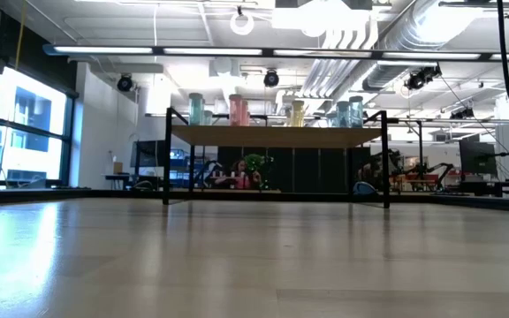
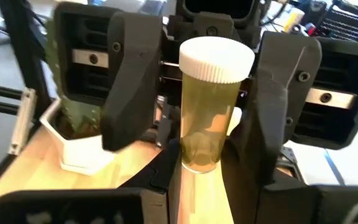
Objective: Pick and place medicine bottles onto shelf by color
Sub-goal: Put the yellow pill bottle on the shelf
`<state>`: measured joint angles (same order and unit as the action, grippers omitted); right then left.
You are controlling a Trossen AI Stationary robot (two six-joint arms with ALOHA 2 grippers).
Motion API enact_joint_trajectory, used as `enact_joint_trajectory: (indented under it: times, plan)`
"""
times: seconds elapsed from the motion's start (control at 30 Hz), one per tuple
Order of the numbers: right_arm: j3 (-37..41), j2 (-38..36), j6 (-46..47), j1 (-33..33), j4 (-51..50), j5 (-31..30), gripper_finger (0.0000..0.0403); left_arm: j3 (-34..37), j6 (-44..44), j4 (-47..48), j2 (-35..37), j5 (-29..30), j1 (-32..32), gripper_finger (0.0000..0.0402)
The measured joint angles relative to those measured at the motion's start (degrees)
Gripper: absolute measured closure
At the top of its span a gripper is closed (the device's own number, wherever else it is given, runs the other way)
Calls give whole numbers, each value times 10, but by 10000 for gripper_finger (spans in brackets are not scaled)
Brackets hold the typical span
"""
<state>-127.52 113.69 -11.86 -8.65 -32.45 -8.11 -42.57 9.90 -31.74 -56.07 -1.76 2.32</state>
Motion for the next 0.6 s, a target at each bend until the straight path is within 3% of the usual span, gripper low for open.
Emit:
enact_joint_trajectory:
  times: [0.6]
  plan:
    - [0, -8, 19, -1, -18, -14, 320, 1, 13, 109, 55, 67, 0, 226]
